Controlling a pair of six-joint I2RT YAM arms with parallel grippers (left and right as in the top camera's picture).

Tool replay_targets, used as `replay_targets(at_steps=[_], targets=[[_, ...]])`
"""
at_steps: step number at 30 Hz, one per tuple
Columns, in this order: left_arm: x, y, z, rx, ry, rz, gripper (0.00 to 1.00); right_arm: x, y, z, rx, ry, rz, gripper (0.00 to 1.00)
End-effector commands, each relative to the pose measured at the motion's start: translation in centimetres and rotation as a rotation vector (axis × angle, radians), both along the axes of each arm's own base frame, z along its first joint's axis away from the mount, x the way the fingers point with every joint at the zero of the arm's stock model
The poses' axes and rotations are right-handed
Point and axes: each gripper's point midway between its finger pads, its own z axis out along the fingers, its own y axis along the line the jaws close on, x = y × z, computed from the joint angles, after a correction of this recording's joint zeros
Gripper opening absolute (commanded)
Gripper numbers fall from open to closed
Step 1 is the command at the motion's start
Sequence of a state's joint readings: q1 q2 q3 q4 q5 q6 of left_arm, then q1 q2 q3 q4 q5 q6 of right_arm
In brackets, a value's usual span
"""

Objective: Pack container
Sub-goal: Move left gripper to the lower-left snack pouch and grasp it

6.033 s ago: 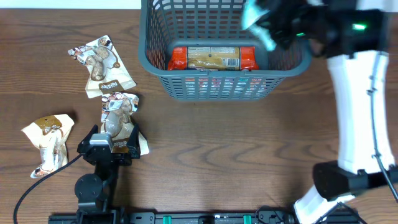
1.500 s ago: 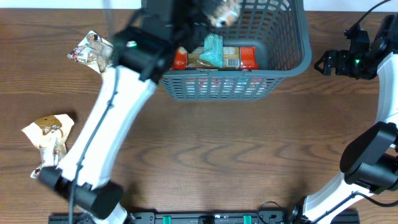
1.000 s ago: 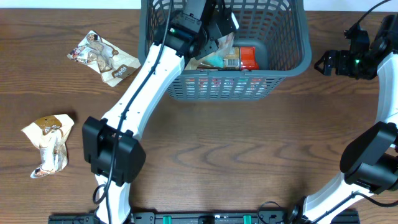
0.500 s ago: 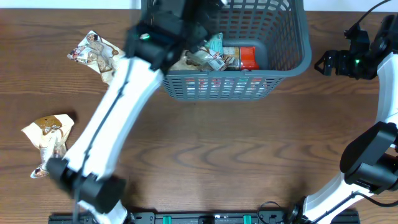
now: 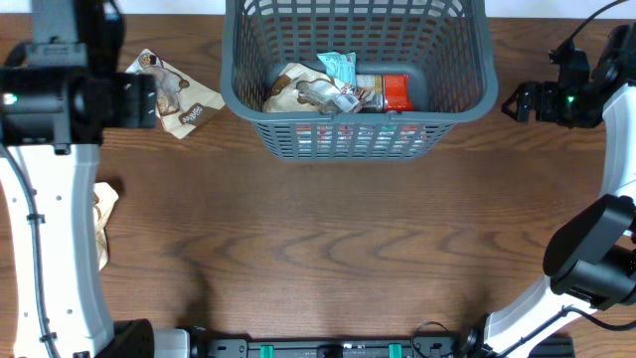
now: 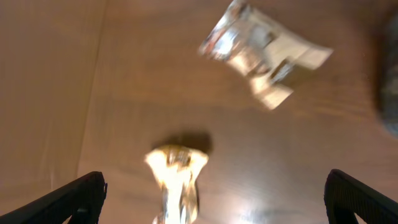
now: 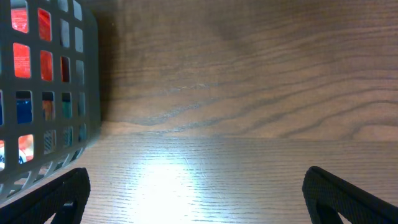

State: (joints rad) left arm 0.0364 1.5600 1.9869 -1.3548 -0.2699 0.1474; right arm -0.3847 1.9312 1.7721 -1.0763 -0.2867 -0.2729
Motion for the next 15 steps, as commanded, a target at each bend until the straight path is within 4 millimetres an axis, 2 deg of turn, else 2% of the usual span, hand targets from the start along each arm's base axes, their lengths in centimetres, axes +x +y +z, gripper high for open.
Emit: replay_targets(at_steps=[1,5,9,12,15], targets=[[-2.8,3.1,-1.2,-0.038,-0.003,0.180,0.99,-0.1,0.3,0.0,-0.007,0.000,0.017,0.99],[-6.3,5.8,-3.2,-0.056,-0.011,0.312,0.99,0.0,0.2,0.1,-0.009,-0.005,0.017,0.99],[-9.6,7.5,-6.1,-0.081,0.004,0.403,0.99,0.3,0.2,0.1,-0.013,-0.015,0.017,0.99],[-11.8,8.1,-9.3,-0.132,0.048,0.463,0.99,0.4,0.1,0.2,-0.016,-0.022,0.017,0.99],[-13.1,8.4,-12.9,-0.190,0.119,0.485,0.99,0.6,0.0,0.3,-0.019,-0.029,0.018,0.99]])
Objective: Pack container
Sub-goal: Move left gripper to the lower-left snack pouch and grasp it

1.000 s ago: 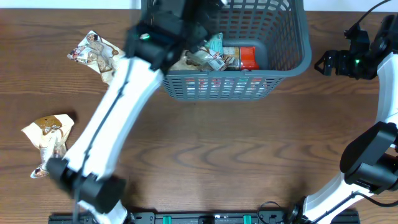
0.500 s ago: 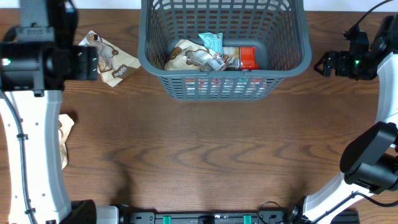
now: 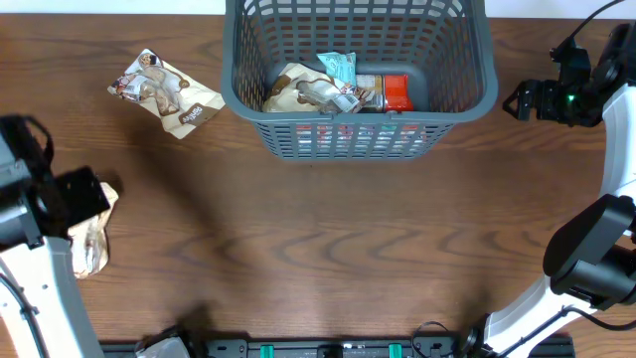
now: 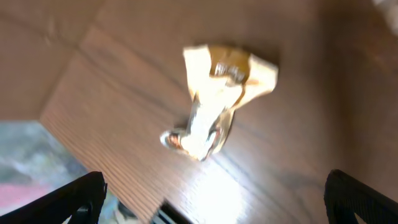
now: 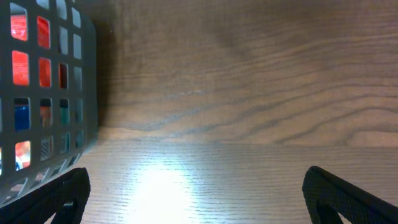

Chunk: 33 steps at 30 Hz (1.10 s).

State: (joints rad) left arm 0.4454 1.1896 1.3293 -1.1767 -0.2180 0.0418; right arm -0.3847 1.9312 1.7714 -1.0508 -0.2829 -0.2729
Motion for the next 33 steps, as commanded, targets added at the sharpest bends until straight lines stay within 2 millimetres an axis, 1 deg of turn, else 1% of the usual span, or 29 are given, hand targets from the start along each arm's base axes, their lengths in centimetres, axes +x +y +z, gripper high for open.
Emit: replay_targets(at_steps=[1,4,6,8,12,16,23,28,33], targets=[[-0.8,-0.1,-4.4,-0.111,0.051,0.025,0.98,0.1,0.3,0.1,-0.008,-0.008,0.023,0.99],[-1.2,0.5,-7.5,-0.155,0.068,0.063,0.99,0.1,0.3,0.1,-0.008,-0.007,0.025,0.99],[-1.4,1.0,-9.2,-0.165,0.084,0.083,0.99,0.1,0.3,0.1,-0.010,-0.008,0.029,0.99],[-1.4,1.2,-10.3,-0.167,0.105,0.068,0.99,0.1,0.3,0.1,-0.012,-0.009,0.032,0.99],[-1.1,1.4,-11.2,-0.151,0.185,-0.080,0.99,0.3,0.2,0.2,-0.016,-0.018,0.032,0.99],[-0.6,1.8,-11.9,-0.139,0.225,-0.160,0.99,0.4,0.2,0.2,-0.018,-0.022,0.032,0.99],[-0.3,3.7,-13.3,-0.134,0.233,-0.109,0.99,0.4,0.2,0.2,-0.018,-0.023,0.032,0.99],[-0.8,4.9,-15.4,-0.177,0.275,-0.065,0.99,0.4,0.2,0.2,-0.017,-0.022,0.032,0.99],[-0.5,5.9,-17.8,-0.208,0.304,-0.046,0.99,0.4,0.2,0.2,-0.018,-0.022,0.031,0.99]])
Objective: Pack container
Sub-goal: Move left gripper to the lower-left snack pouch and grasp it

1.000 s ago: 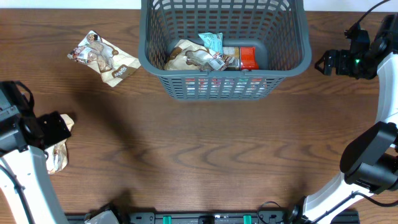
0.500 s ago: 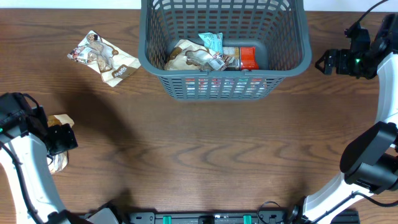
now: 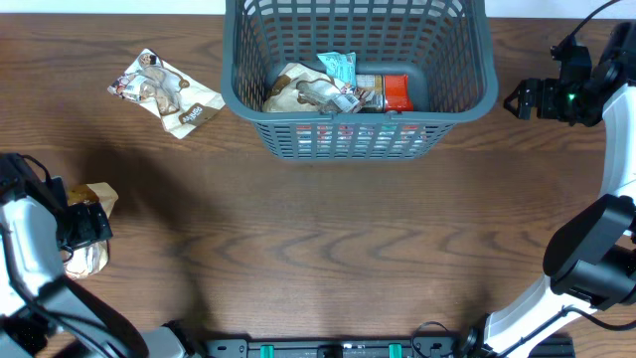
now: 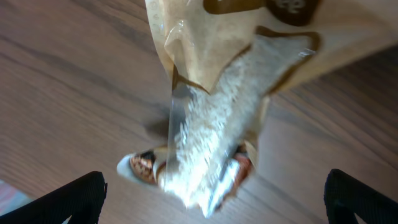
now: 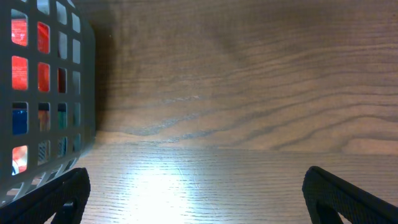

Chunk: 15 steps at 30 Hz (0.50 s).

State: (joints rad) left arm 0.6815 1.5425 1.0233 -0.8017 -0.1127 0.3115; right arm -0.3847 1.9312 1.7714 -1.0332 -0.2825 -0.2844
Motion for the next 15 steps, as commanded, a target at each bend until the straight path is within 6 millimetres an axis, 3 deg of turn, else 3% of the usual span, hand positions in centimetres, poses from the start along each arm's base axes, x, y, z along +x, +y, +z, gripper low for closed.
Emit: replay_targets(at_steps=[1,7,15], targets=[[0.0,0.6,-1.4,-0.010,0.031,0.002,0.99,0.0,0.3,0.1,-0.006,-0.004,0.021,0.99],[1.3,1.7,-3.9,-0.010,0.031,0.001,0.99,0.0,0.3,0.1,-0.006,-0.004,0.021,0.99],[1.2,1.5,-7.5,-0.063,0.089,0.001,0.98,0.0,0.3,0.1,-0.006,-0.004,0.021,0.99]])
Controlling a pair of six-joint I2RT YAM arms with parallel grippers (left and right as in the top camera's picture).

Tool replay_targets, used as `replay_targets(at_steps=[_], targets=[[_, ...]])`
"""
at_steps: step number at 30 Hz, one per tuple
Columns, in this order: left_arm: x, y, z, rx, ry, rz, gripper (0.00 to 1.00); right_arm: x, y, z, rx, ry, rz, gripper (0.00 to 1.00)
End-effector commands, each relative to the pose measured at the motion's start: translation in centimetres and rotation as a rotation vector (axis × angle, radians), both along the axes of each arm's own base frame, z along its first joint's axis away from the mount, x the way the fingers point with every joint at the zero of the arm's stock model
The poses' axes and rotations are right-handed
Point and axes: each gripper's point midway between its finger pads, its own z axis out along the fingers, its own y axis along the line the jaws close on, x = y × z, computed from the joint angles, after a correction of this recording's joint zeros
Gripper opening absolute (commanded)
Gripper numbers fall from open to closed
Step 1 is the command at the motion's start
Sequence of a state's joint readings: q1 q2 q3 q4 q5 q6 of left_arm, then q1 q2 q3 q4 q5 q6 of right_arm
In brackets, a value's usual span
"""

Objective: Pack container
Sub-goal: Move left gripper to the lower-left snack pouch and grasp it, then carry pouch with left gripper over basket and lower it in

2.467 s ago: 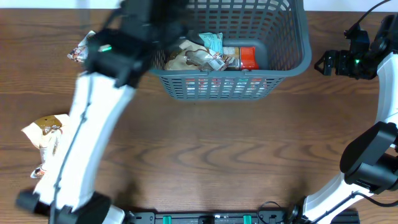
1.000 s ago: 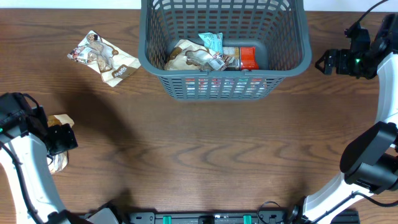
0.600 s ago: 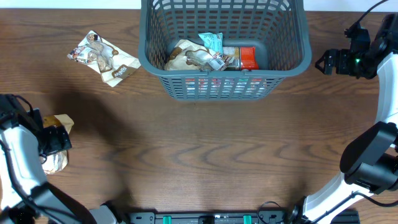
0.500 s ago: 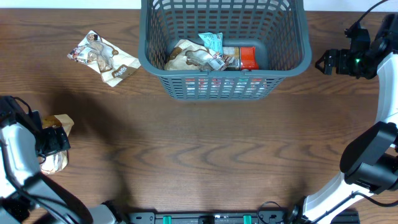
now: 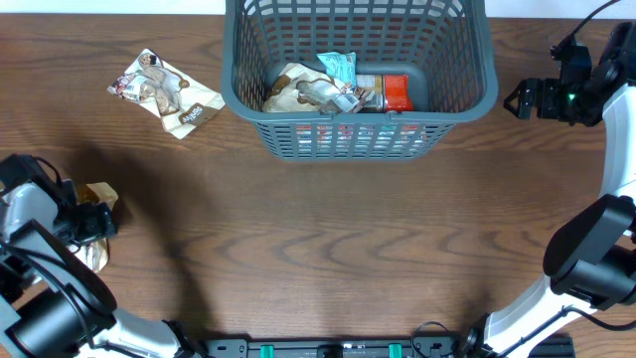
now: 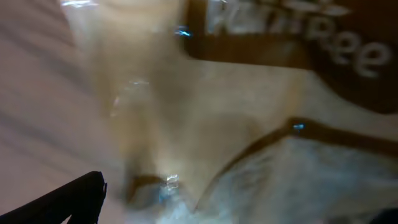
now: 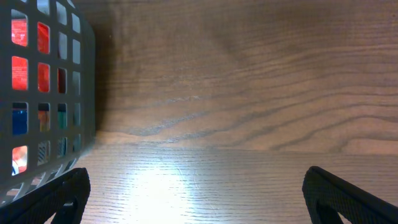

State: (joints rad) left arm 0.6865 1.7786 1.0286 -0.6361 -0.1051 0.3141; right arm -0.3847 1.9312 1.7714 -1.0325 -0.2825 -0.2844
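Note:
A grey mesh basket (image 5: 348, 139) stands at the back middle of the table; its wall also shows at the left of the right wrist view (image 7: 43, 93). Inside lie a brown packet (image 5: 310, 91), a teal packet (image 5: 338, 66) and a red packet (image 5: 397, 91). A tan bag (image 5: 99, 193) lies at the table's left edge. My left gripper (image 5: 89, 221) is down on it, open. The blurred bag (image 6: 249, 93) fills the left wrist view between the spread fingers of the gripper (image 6: 214, 205). My right gripper (image 5: 517, 101) hangs open beside the basket's right side, over bare wood (image 7: 196, 193).
A printed snack packet (image 5: 164, 91) lies at the back left, left of the basket. The table's left edge runs close to the tan bag. The wooden table (image 5: 328, 249) spreads in front of the basket.
My left gripper has come lower onto the tan bag, which now fills its view and blurs. The jaws are still spread. The right arm has not moved.
My left arm was first at the back left by the snack packet, with the tan bag small in its view. Then it was over the tan bag at the left edge, then close above it, and now down at it. The right arm stayed put.

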Motion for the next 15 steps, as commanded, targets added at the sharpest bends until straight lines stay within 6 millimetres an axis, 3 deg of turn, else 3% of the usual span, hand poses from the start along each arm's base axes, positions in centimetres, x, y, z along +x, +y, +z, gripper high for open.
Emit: replay_targets(at_steps=[1,4,6,7,10,15], targets=[[-0.6,-0.1,-1.5,-0.023,0.045,-0.001,0.93,0.0,0.3,0.1,-0.006,-0.003,0.021,0.99],[-0.6,-0.2,-1.6,-0.027,0.042,0.006,0.62,0.0,0.3,0.1,-0.006,-0.004,0.021,0.99],[-0.6,-0.2,-1.6,-0.026,0.039,0.028,0.20,0.0,0.3,0.1,-0.006,-0.004,0.021,0.99],[-0.6,-0.2,-1.6,-0.025,0.035,0.046,0.09,0.0,0.3,0.1,-0.006,-0.004,0.021,0.99],[-0.4,-0.5,-1.6,-0.033,0.023,0.083,0.06,0.0,0.4,0.1,-0.006,-0.004,0.021,0.99],[2.1,-2.1,0.0,-0.091,-0.080,0.065,0.06,0.0,0.3,0.1,-0.006,-0.004,0.021,0.99]])
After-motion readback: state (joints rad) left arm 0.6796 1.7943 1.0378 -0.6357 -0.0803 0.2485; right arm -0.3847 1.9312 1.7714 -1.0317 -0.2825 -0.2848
